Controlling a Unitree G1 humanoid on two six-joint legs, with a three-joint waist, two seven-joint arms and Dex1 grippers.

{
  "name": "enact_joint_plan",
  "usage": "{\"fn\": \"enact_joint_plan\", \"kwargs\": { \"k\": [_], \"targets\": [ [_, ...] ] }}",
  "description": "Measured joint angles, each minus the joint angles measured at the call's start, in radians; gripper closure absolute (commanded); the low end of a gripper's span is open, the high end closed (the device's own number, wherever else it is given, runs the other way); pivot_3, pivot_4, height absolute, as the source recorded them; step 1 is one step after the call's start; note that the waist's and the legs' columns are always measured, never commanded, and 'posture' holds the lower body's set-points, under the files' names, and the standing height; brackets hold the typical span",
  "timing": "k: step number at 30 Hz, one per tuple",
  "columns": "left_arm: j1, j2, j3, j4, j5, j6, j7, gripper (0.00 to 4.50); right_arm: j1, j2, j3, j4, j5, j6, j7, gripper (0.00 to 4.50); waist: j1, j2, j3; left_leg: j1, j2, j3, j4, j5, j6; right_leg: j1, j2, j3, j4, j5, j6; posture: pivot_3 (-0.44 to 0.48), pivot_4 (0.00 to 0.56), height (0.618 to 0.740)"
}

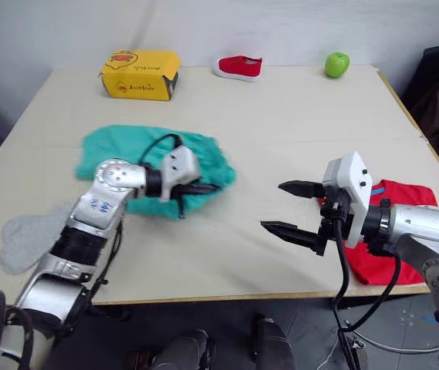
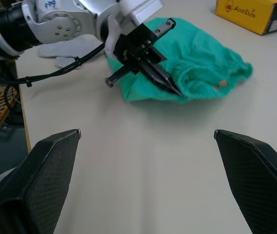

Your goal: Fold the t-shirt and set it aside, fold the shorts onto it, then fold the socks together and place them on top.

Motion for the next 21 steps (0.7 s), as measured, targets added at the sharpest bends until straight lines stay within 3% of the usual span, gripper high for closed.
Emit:
{"fn": "enact_joint_plan", "kwargs": {
  "k": [3, 4, 6, 10, 13, 21],
  "targets": [
    [0.009, -0.048, -0.067, -0.06, -0.005, 0.097, -0.014, 4.48, 0.02, 0.001, 0.011, -0.001, -0.028, -0.001, -0.013, 0.0, -0.014, -0.001, 0.001, -0.003, -0.003, -0.008, -0.005, 0.005, 0.0, 0.008, -0.006, -0.007, 0.001, 0.0, 0.0, 0.0, 0.15, 0.74],
    [0.009, -0.063, -0.082, -0.066, -0.005, 0.132, -0.013, 4.48, 0.022, 0.002, 0.013, -0.003, -0.03, -0.001, -0.017, 0.0, -0.025, 0.0, 0.001, 0.001, -0.008, -0.019, -0.007, 0.009, 0.0, 0.011, -0.014, -0.019, 0.0, 0.0, -0.001, 0.0, 0.15, 0.74],
    [0.009, -0.067, -0.103, -0.089, -0.008, 0.206, -0.015, 4.48, 0.032, 0.003, 0.013, -0.012, -0.027, 0.0, -0.02, 0.0, -0.021, 0.0, 0.002, 0.005, -0.008, -0.02, -0.007, 0.009, -0.001, 0.012, -0.012, -0.018, -0.005, 0.0, -0.001, 0.0, 0.15, 0.74],
    [0.01, -0.083, -0.071, -0.16, -0.088, 0.384, -0.012, 4.48, 0.052, 0.003, 0.012, -0.015, -0.02, 0.002, -0.02, 0.0, -0.02, 0.0, 0.001, 0.006, -0.008, -0.02, -0.007, 0.009, -0.001, 0.012, -0.012, -0.017, -0.002, 0.0, -0.001, 0.0, 0.15, 0.74],
    [0.009, -0.079, -0.024, -0.214, -0.153, 0.474, -0.006, 3.76, 0.051, 0.003, 0.017, -0.016, -0.028, -0.001, -0.02, 0.0, -0.019, 0.0, 0.002, 0.005, -0.008, -0.02, -0.007, 0.009, -0.002, 0.012, -0.011, -0.018, -0.003, 0.0, -0.001, 0.0, 0.15, 0.74],
    [-0.001, -0.025, 0.159, -0.368, -0.404, 0.685, -0.014, 1.29, 0.024, 0.003, 0.128, 0.002, -0.133, -0.062, 0.0, 0.0, -0.02, 0.0, 0.001, 0.005, -0.008, -0.02, -0.006, 0.009, -0.003, 0.012, -0.011, -0.018, -0.003, 0.0, -0.001, 0.0, 0.15, 0.74]
  ]
}}
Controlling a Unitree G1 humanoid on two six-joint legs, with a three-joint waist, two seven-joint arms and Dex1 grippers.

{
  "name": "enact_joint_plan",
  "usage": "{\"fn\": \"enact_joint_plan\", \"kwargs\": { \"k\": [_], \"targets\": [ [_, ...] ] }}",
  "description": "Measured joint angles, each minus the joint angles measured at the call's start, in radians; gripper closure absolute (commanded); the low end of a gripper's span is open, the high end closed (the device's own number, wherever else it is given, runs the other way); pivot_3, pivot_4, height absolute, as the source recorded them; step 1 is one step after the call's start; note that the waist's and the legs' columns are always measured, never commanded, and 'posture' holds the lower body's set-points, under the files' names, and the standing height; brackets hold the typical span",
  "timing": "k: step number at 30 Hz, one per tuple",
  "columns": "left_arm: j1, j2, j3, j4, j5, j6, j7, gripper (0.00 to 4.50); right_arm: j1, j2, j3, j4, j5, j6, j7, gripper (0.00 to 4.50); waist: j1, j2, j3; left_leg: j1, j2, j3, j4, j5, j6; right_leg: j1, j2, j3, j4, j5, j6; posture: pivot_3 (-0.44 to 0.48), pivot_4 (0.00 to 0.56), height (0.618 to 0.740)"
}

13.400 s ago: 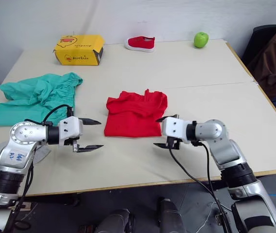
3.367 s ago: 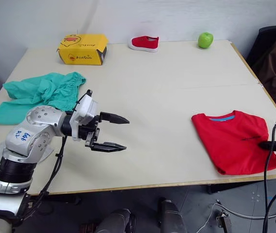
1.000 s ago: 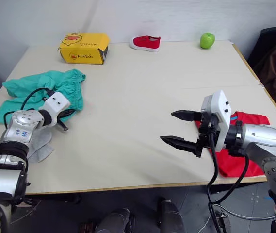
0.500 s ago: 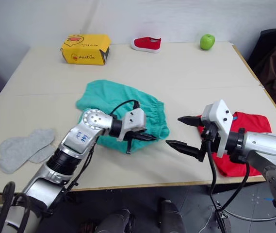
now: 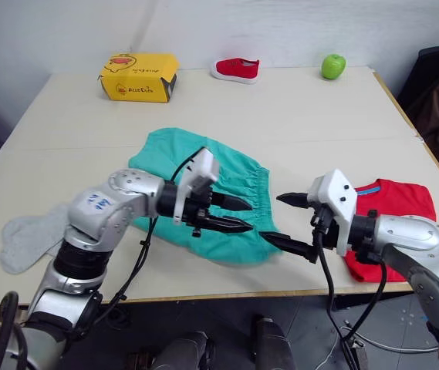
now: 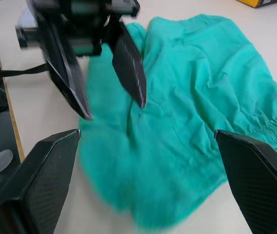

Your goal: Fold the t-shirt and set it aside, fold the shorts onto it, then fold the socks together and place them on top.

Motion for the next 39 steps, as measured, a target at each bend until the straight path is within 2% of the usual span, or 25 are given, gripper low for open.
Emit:
{"fn": "enact_joint_plan", "kwargs": {
  "k": [3, 5, 6, 9, 10, 13, 15, 17, 23, 28, 31, 32, 33, 35, 39],
  "targets": [
    [-0.02, 0.066, 0.122, -0.01, -0.059, 0.003, 0.004, 1.29, -0.001, -0.001, 0.048, 0.01, -0.06, -0.04, 0.024, 0.0, -0.002, 0.0, 0.0, 0.0, 0.0, 0.0, 0.0, 0.0, -0.001, 0.0, 0.001, 0.0, 0.0, 0.0, 0.0, 0.0, 0.15, 0.74],
    [-0.041, 0.098, 0.176, 0.014, -0.043, -0.072, 0.036, 1.29, -0.001, -0.003, 0.08, 0.015, -0.104, -0.072, 0.044, 0.0, -0.001, 0.0, 0.0, 0.0, 0.0, 0.0, 0.0, 0.0, -0.001, 0.0, 0.001, 0.0, 0.0, 0.0, 0.0, 0.0, 0.15, 0.74],
    [-0.048, 0.129, 0.175, 0.039, -0.007, -0.137, 0.047, 1.29, -0.003, -0.005, 0.096, 0.017, -0.122, -0.088, 0.053, 0.0, 0.0, 0.0, 0.0, 0.001, 0.0, 0.0, 0.0, 0.0, -0.002, 0.0, 0.001, 0.0, -0.001, 0.0, 0.0, 0.0, 0.15, 0.74],
    [-0.016, 0.33, 0.128, 0.173, 0.189, -0.453, 0.002, 1.29, 0.0, -0.018, 0.132, 0.023, -0.177, -0.137, 0.093, 0.0, -0.004, 0.001, 0.0, 0.001, 0.0, 0.002, -0.002, 0.0, -0.003, -0.002, 0.002, 0.001, -0.002, -0.001, -0.001, 0.0, 0.15, 0.74],
    [0.027, 0.403, 0.112, 0.214, 0.231, -0.557, -0.056, 1.29, 0.005, -0.03, 0.145, 0.027, -0.199, -0.158, 0.108, 0.0, -0.006, 0.001, 0.0, 0.001, 0.0, 0.002, -0.003, 0.0, -0.003, -0.002, 0.002, 0.001, -0.001, -0.001, -0.001, 0.0, 0.15, 0.74],
    [0.202, 0.526, 0.103, 0.277, 0.244, -0.706, -0.235, 0.72, 0.043, -0.057, 0.169, 0.041, -0.271, -0.235, 0.152, 0.0, -0.005, 0.002, -0.001, -0.003, 0.001, 0.002, -0.003, 0.0, -0.003, -0.007, 0.002, 0.001, 0.0, -0.002, -0.003, 0.0, 0.15, 0.74],
    [0.32, 0.566, 0.101, 0.284, 0.242, -0.77, -0.315, 0.11, 0.08, -0.08, 0.195, 0.06, -0.334, -0.3, 0.183, 0.0, -0.001, 0.001, 0.0, -0.008, 0.001, 0.002, -0.001, 0.0, -0.003, -0.01, 0.002, 0.0, 0.001, -0.002, -0.003, 0.0, 0.15, 0.74],
    [0.386, 0.592, 0.104, 0.283, 0.247, -0.843, -0.347, 0.05, 0.1, -0.085, 0.205, 0.076, -0.377, -0.353, 0.204, 0.0, 0.009, 0.0, 0.0, -0.01, 0.001, 0.0, 0.001, 0.0, -0.002, -0.01, 0.001, -0.001, 0.0, -0.001, -0.002, 0.0, 0.15, 0.74],
    [0.455, 0.612, 0.126, 0.327, 0.347, -1.063, -0.283, 0.05, 0.11, -0.082, 0.228, 0.107, -0.474, -0.455, 0.213, 0.0, 0.018, 0.0, 0.0, -0.006, -0.001, 0.001, 0.0, 0.001, -0.001, -0.008, -0.001, 0.0, -0.001, -0.001, -0.002, 0.0, 0.15, 0.74],
    [0.375, 0.527, 0.11, 0.446, 0.452, -1.177, -0.136, 0.05, 0.09, -0.051, 0.279, 0.167, -0.577, -0.546, 0.203, 0.0, 0.022, 0.0, 0.0, -0.007, -0.001, 0.002, 0.0, 0.001, -0.001, -0.009, 0.0, 0.0, 0.003, -0.001, -0.002, 0.0, 0.15, 0.74],
    [0.346, 0.506, 0.076, 0.519, 0.513, -1.244, -0.097, 0.05, 0.069, -0.024, 0.312, 0.213, -0.625, -0.589, 0.198, 0.0, 0.019, 0.0, 0.0, -0.007, -0.001, 0.002, 0.0, 0.001, -0.001, -0.01, 0.0, 0.0, 0.003, -0.001, -0.002, 0.0, 0.15, 0.74],
    [0.323, 0.494, 0.066, 0.55, 0.526, -1.273, -0.086, 0.0, 0.055, -0.006, 0.323, 0.233, -0.641, -0.599, 0.195, 0.3, 0.018, 0.0, 0.0, -0.006, -0.001, 0.003, 0.0, 0.001, -0.001, -0.009, 0.0, 0.0, 0.003, -0.001, -0.002, 0.0, 0.15, 0.74],
    [0.306, 0.486, 0.056, 0.566, 0.543, -1.289, -0.073, 0.21, 0.041, 0.005, 0.334, 0.247, -0.653, -0.609, 0.191, 0.41, 0.018, 0.0, 0.0, -0.006, -0.001, 0.003, 0.0, 0.001, -0.001, -0.009, 0.0, 0.0, 0.003, -0.001, -0.002, 0.0, 0.15, 0.74],
    [0.256, 0.454, 0.034, 0.638, 0.573, -1.335, -0.046, 0.6, 0.01, 0.037, 0.35, 0.286, -0.685, -0.638, 0.178, 0.93, 0.024, 0.001, 0.0, -0.003, -0.002, 0.003, 0.0, 0.001, -0.001, -0.007, -0.001, 0.001, 0.002, -0.001, -0.002, 0.0, 0.15, 0.74],
    [0.214, 0.42, 0.009, 0.725, 0.586, -1.393, -0.024, 1.85, -0.005, 0.06, 0.358, 0.318, -0.699, -0.683, 0.175, 2.41, 0.03, 0.001, -0.001, -0.001, -0.004, 0.003, 0.0, 0.003, 0.0, -0.006, -0.003, 0.001, 0.003, -0.001, -0.002, 0.0, 0.15, 0.74]
  ]
}}
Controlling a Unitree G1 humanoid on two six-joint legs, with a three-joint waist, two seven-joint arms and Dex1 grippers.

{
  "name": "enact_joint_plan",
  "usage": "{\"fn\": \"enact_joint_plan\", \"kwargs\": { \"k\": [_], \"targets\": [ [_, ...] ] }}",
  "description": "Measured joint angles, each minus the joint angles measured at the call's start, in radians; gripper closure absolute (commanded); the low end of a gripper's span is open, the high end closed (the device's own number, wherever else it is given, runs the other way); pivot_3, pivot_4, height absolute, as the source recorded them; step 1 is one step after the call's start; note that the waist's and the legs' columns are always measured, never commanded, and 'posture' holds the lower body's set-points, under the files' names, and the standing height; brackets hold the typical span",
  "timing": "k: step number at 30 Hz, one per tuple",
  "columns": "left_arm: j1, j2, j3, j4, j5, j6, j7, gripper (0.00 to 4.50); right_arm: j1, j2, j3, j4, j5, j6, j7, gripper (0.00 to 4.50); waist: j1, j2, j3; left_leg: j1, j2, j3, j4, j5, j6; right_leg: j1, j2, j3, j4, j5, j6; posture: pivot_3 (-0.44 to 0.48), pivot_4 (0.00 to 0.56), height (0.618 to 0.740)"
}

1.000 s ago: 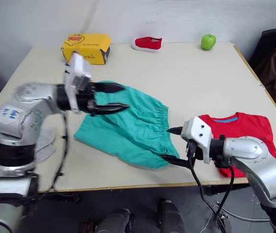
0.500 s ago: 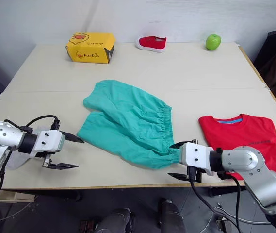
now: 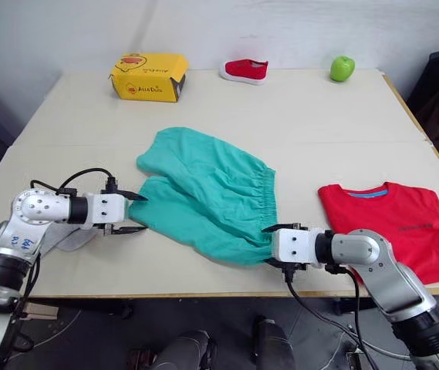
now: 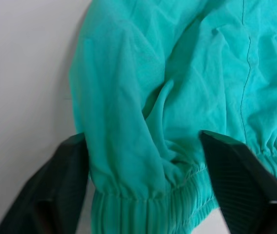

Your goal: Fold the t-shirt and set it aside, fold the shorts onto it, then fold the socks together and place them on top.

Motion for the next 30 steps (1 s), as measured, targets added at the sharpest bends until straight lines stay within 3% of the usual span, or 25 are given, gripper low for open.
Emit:
{"fn": "enact_joint_plan", "kwargs": {
  "k": [6, 8, 9, 15, 19, 22, 27, 30],
  "targets": [
    [0.061, -0.014, 0.02, -0.076, -0.069, 0.126, -0.038, 3.69, 0.054, 0.015, -0.014, -0.002, 0.036, 0.007, 0.011, 4.47, -0.007, 0.001, 0.0, -0.001, 0.0, 0.0, 0.0, 0.0, 0.0, -0.001, 0.0, 0.001, 0.003, 0.0, 0.0, 0.0, 0.15, 0.74],
    [0.114, 0.016, 0.027, -0.152, -0.105, 0.195, -0.073, 4.35, 0.048, 0.017, -0.019, -0.005, 0.063, 0.022, 0.019, 4.5, -0.012, 0.001, 0.0, -0.002, 0.001, 0.0, -0.001, 0.0, 0.0, -0.001, 0.0, 0.001, 0.002, 0.0, 0.0, 0.0, 0.15, 0.74],
    [0.138, 0.033, 0.03, -0.187, -0.121, 0.224, -0.093, 4.46, 0.047, 0.017, -0.026, -0.007, 0.076, 0.033, 0.025, 4.5, -0.015, 0.001, 0.0, -0.001, 0.001, 0.0, -0.001, -0.001, 0.0, -0.001, 0.001, 0.001, 0.002, 0.0, 0.0, 0.0, 0.15, 0.74],
    [0.435, 0.268, 0.088, -0.546, -0.367, 0.578, -0.325, 4.46, 0.042, -0.012, -0.102, -0.069, 0.227, 0.127, 0.095, 4.5, -0.044, 0.001, 0.0, -0.002, 0.006, 0.001, -0.003, -0.003, -0.001, -0.002, 0.005, 0.002, -0.001, -0.001, -0.001, 0.0, 0.15, 0.74],
    [0.52, 0.412, 0.202, -0.692, -0.562, 0.829, -0.437, 4.46, 0.032, -0.043, -0.139, -0.049, 0.254, 0.137, 0.125, 4.5, -0.032, 0.0, 0.001, 0.0, 0.006, 0.001, -0.002, -0.004, 0.0, 0.0, 0.004, 0.002, -0.003, -0.001, -0.002, 0.0, 0.15, 0.74],
    [0.496, 0.375, 0.238, -0.693, -0.569, 0.834, -0.396, 4.46, 0.03, -0.06, -0.141, -0.002, 0.24, 0.112, 0.141, 4.5, -0.025, 0.003, 0.002, 0.003, 0.006, 0.001, -0.002, -0.005, 0.0, 0.003, 0.004, 0.002, -0.004, -0.001, -0.002, 0.0, 0.15, 0.74],
    [0.365, 0.226, 0.169, -0.575, -0.394, 0.672, -0.211, 4.46, 0.016, -0.061, -0.149, 0.026, 0.233, 0.095, 0.138, 4.5, -0.03, 0.002, 0.002, 0.001, 0.006, 0.001, -0.002, -0.004, -0.001, 0.0, 0.005, 0.001, 0.0, -0.001, -0.002, 0.0, 0.15, 0.74],
    [0.346, 0.2, 0.139, -0.535, -0.339, 0.594, -0.194, 3.65, 0.012, -0.058, -0.15, 0.025, 0.233, 0.098, 0.128, 4.5, -0.036, 0.002, 0.002, 0.0, 0.008, 0.004, -0.002, -0.005, -0.002, -0.003, 0.008, 0.004, 0.0, -0.001, -0.002, 0.0, 0.15, 0.74]
  ]
}}
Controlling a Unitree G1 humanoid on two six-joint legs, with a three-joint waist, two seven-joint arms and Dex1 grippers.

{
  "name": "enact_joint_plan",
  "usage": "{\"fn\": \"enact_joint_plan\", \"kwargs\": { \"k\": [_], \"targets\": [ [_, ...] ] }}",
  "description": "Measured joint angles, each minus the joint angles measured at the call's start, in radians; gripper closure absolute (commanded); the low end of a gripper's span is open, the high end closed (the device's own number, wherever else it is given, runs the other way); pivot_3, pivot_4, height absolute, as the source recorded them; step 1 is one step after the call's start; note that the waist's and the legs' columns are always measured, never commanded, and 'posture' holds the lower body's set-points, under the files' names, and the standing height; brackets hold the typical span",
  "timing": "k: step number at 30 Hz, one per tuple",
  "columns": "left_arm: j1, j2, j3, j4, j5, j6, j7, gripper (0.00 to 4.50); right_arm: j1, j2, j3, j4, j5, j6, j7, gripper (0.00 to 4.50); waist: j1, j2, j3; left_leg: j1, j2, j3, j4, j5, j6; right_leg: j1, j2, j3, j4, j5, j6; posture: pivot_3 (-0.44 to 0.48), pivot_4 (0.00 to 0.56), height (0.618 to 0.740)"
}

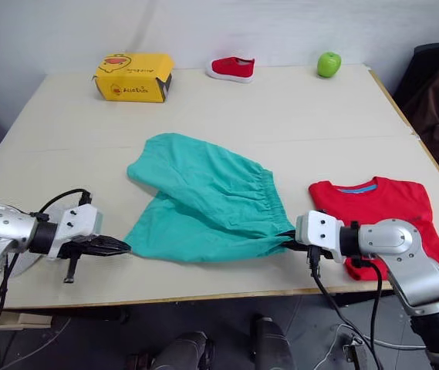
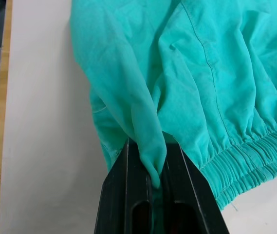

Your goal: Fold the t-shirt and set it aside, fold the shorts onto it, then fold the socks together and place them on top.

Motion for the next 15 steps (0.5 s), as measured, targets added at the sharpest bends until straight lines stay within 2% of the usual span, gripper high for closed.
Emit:
{"fn": "enact_joint_plan", "kwargs": {
  "k": [7, 10, 15],
  "targets": [
    [0.043, -0.032, -0.026, 0.015, 0.058, -0.175, 0.002, 1.56, -0.037, 0.021, -0.002, -0.022, 0.034, 0.072, -0.021, 4.5, 0.003, 0.0, 0.0, 0.0, 0.003, 0.002, 0.0, -0.001, -0.001, 0.0, 0.003, 0.003, -0.001, 0.0, 0.0, 0.0, 0.15, 0.74],
    [0.04, -0.066, -0.026, 0.046, 0.107, -0.242, 0.056, 0.76, -0.053, 0.021, -0.014, -0.028, 0.061, 0.12, -0.022, 4.5, 0.006, 0.0, 0.0, 0.001, 0.003, 0.003, 0.001, -0.001, 0.0, 0.0, 0.003, 0.004, -0.001, 0.0, 0.0, 0.0, 0.15, 0.74],
    [0.022, -0.09, -0.035, 0.085, 0.174, -0.368, 0.117, 0.76, -0.056, 0.021, -0.023, -0.047, 0.079, 0.16, -0.018, 4.5, 0.01, 0.0, 0.0, 0.003, 0.003, 0.005, 0.001, -0.001, 0.0, 0.001, 0.003, 0.006, -0.001, 0.0, 0.0, 0.0, 0.15, 0.74]
  ]
}}
